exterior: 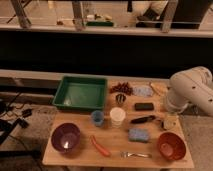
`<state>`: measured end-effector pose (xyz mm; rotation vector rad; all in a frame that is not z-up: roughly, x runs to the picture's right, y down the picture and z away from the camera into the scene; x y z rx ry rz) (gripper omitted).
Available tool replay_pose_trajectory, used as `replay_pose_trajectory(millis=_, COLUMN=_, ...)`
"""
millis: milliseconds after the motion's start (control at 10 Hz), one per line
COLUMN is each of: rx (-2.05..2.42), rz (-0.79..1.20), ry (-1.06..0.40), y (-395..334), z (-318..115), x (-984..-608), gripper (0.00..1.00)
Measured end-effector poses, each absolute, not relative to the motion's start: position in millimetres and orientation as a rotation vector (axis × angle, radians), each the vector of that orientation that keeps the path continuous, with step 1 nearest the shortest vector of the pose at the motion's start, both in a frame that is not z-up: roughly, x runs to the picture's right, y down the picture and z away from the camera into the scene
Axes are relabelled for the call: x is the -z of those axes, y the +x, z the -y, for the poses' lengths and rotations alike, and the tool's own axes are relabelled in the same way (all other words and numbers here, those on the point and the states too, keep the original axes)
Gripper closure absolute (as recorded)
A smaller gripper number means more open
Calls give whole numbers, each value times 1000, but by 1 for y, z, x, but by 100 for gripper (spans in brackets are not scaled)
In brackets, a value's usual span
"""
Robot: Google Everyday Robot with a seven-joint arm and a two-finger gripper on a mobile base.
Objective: Place grapes in tray
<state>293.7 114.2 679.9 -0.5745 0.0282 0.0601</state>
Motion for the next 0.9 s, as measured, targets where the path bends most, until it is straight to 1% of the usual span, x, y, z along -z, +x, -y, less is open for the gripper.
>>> replay_pose_trajectory(millis=700, rx=-74, rz=-24, ry=-557, y=292, z=-111, x=-683, gripper=20)
replay_pose_trajectory(millis=900, rx=-110, rz=-9, ry=-521, y=288, z=-92, x=-702, gripper=20)
